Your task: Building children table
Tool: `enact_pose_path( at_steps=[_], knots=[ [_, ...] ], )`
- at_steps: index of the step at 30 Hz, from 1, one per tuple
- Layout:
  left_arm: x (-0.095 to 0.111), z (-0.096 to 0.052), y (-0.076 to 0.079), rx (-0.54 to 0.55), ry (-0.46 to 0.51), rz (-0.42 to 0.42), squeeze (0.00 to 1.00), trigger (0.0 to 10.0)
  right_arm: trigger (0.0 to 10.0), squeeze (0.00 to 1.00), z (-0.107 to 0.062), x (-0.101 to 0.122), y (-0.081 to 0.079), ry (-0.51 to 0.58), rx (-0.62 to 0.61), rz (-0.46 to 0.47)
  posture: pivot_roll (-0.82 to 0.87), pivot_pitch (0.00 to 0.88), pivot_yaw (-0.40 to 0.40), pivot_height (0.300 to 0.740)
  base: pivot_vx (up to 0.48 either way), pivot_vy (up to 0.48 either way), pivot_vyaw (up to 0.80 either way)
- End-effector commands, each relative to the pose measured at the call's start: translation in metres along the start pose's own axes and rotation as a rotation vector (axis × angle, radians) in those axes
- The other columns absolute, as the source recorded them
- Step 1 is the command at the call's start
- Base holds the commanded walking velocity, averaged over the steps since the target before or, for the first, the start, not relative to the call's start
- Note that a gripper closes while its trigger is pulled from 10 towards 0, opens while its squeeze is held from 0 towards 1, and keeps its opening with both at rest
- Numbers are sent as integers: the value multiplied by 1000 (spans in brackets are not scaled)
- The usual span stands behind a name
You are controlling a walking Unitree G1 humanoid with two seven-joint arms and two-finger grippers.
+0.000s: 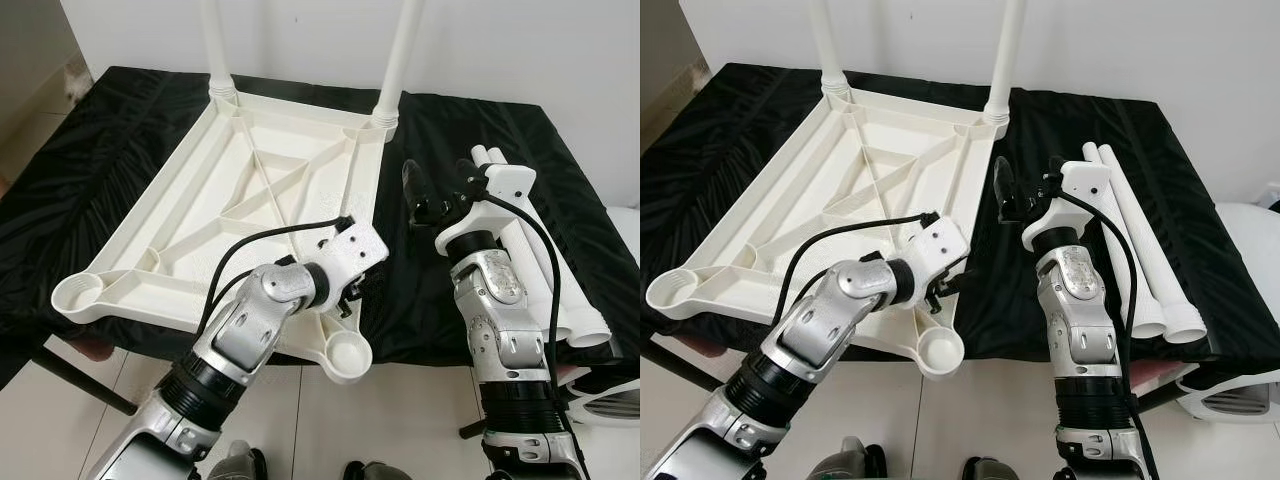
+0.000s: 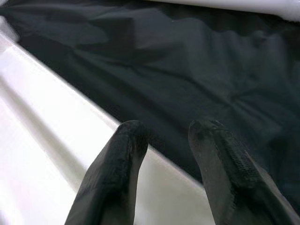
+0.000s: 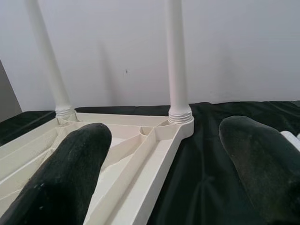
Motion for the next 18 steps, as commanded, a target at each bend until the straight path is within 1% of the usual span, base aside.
enact_pose_path(
  at_steps=[1, 2, 3, 4, 6, 8, 9, 10, 13, 16, 17, 18],
  knots=[
    [2, -5, -15, 93, 1, 10, 0, 10000, 10000, 0, 1, 2, 1, 7, -4, 3, -27, 106, 2, 740, 0, 0, 0],
    [3, -10, -24, 129, 5, 26, 0, 10000, 10000, 0, 1, 2, 1, 7, -4, 4, -23, 106, 1, 740, 0, 0, 0],
    [3, -14, -30, 152, 8, 38, 0, 10000, 10000, 0, 1, 1, 1, 7, -5, 5, -23, 106, 1, 740, 0, 0, 0],
    [3, -14, -30, 152, 8, 38, 0, 10000, 10000, 0, 1, 1, 1, 7, -5, 5, -23, 106, 1, 740, 0, 0, 0],
    [5, -27, -50, 237, 30, 44, 0, 10000, 10000, 0, 1, 0, 1, 5, -5, 6, -20, 104, 0, 740, 0, 0, 0],
    [6, -42, -64, 309, 52, 61, 0, 10000, 10000, 0, 0, -1, 2, -2, -2, -6, -19, 104, -1, 740, 0, 0, 0],
    [5, -46, -66, 327, 54, 68, 0, 10000, 10000, 0, -1, -2, 3, -4, 0, -17, -17, 104, -2, 740, 0, 0, 0],
    [5, -46, -66, 327, 54, 68, 0, 10000, 10000, 0, -1, -2, 3, -4, 0, -17, -17, 104, -2, 740, 0, 0, 0],
    [-1, -62, -71, 386, 70, 37, 0, 10000, 10000, 0, -6, -3, 4, 5, 17, -56, -17, 102, -4, 740, 0, 0, 0],
    [-3, -67, -71, 396, 73, 26, 0, 10000, 10000, 0, -8, -3, 5, 11, 20, -73, -16, 103, -5, 740, 0, 0, 0],
    [-9, -73, -69, 404, 58, 16, 0, 10000, 10000, 0, -15, -4, 8, 27, 13, -102, -13, 104, -9, 740, 0, 0, 0],
    [-9, -73, -69, 404, 58, 16, 0, 10000, 10000, 0, -15, -4, 8, 27, 13, -102, -13, 104, -9, 740, 0, 0, 0]
  ],
)
Point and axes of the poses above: a point about 5 cm out from each wrist's last joint towards the gripper, its own z axis pointing out of the wrist towards the gripper, its own x axis along the axis of the wrist's last joint, y = z × x, the point moved 2 cm from there along z, pointing out of the wrist towards the gripper, and after that the axes turned 10 degrees about z, right-handed, at the moved point
